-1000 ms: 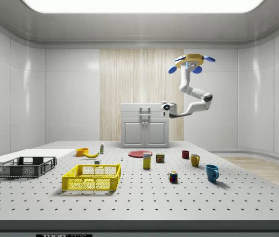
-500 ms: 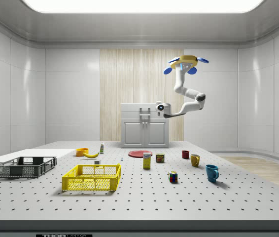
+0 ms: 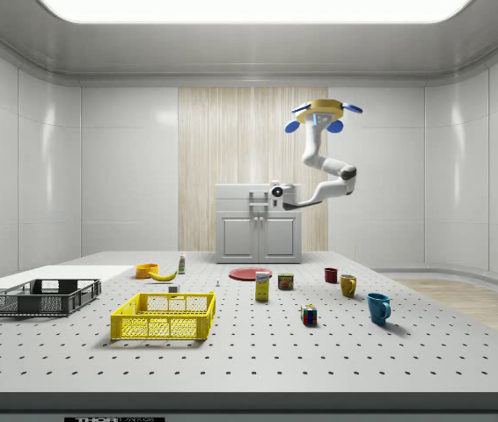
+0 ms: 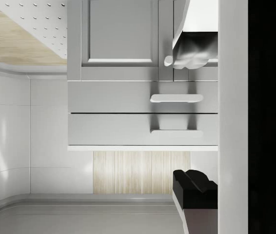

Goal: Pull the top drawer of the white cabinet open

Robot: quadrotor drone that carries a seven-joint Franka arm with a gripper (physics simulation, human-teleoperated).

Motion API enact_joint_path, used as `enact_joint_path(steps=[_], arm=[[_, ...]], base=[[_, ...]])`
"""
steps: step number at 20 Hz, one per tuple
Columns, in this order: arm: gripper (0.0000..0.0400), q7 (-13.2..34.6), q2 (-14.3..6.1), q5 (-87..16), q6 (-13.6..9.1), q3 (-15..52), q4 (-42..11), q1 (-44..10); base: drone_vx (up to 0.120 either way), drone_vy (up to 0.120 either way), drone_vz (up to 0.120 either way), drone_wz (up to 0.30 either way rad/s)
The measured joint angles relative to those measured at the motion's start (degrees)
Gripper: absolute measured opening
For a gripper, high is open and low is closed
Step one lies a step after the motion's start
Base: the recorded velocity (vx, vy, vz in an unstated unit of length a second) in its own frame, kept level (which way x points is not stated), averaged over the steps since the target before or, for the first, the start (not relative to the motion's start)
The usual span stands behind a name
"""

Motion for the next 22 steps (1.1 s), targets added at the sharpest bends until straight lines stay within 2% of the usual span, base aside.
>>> enact_joint_path(steps=[9, 13, 18, 22], arm=[[0.0305, 0.52, -0.74, -0.62, 0.60, -0.17, -0.10, 0.63], [0.0305, 0.54, -0.98, -0.26, 1.66, 0.46, -0.78, 0.93], [0.0305, 0.16, -1.04, 1.34, 4.31, 2.43, -2.57, 1.47], [0.0305, -0.26, -0.93, 2.82, 6.43, 4.07, -3.90, 2.00]], base=[[0.116, 0.000, 0.000, 0.000], [0.000, 0.000, 0.000, 0.000], [0.000, 0.000, 0.000, 0.000], [0.000, 0.000, 0.110, 0.000]])
